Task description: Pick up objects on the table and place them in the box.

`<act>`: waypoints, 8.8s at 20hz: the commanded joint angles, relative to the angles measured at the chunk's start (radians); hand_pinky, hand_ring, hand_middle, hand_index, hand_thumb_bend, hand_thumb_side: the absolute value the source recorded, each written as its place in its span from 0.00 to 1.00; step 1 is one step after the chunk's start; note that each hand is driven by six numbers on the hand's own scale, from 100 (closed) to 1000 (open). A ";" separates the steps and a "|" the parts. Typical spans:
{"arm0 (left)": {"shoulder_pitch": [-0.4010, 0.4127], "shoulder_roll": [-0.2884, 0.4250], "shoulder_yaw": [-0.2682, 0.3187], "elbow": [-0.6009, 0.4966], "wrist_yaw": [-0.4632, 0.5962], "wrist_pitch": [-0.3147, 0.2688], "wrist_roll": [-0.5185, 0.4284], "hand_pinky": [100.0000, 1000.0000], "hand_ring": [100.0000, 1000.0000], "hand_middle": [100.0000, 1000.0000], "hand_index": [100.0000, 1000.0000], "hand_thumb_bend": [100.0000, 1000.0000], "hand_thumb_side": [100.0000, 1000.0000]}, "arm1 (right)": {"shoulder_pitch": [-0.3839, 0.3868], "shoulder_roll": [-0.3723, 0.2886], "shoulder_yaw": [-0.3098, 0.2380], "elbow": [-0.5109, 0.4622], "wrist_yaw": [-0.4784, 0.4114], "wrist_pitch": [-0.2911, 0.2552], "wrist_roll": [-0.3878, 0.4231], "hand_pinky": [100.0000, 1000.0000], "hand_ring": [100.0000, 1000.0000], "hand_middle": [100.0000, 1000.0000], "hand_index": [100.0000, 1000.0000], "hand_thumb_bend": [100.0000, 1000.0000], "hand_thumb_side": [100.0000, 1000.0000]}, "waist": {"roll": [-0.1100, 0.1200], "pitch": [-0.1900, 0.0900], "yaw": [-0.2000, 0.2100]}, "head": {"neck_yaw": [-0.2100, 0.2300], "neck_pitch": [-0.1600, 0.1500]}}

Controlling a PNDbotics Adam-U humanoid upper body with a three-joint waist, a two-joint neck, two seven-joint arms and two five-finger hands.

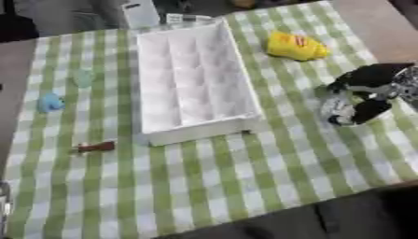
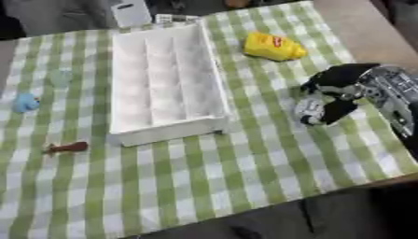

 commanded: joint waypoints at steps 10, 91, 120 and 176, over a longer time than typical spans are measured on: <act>-0.018 0.020 0.003 -0.016 -0.001 -0.003 -0.004 0.74 1.00 0.67 0.71 0.00 0.86 | 0.009 -0.018 -0.005 0.004 0.041 -0.009 0.000 0.53 0.37 0.64 0.83 0.39 0.71 | 0.006 0.004 -0.004 | -0.001 -0.002; -0.008 0.017 -0.016 -0.008 0.006 -0.009 -0.027 0.74 1.00 0.68 0.71 0.00 0.85 | -0.301 0.095 0.132 -0.135 -0.266 0.019 -0.279 0.24 0.15 0.23 0.35 0.01 0.11 | -0.010 -0.032 0.032 | -0.045 -0.002; -0.013 0.013 -0.026 -0.008 0.010 -0.011 -0.038 0.74 1.00 0.68 0.71 0.00 0.85 | -0.352 0.209 0.284 -0.025 -0.019 -0.098 -0.350 0.63 0.65 0.76 0.89 0.00 0.29 | -0.010 -0.032 0.061 | -0.070 -0.002; -0.005 0.012 -0.010 -0.009 0.006 -0.010 -0.023 0.75 1.00 0.67 0.71 0.00 0.86 | -0.315 0.161 0.156 -0.322 -0.064 -0.006 -0.273 0.80 0.82 0.89 1.00 0.08 0.09 | -0.019 -0.045 0.024 | -0.052 -0.002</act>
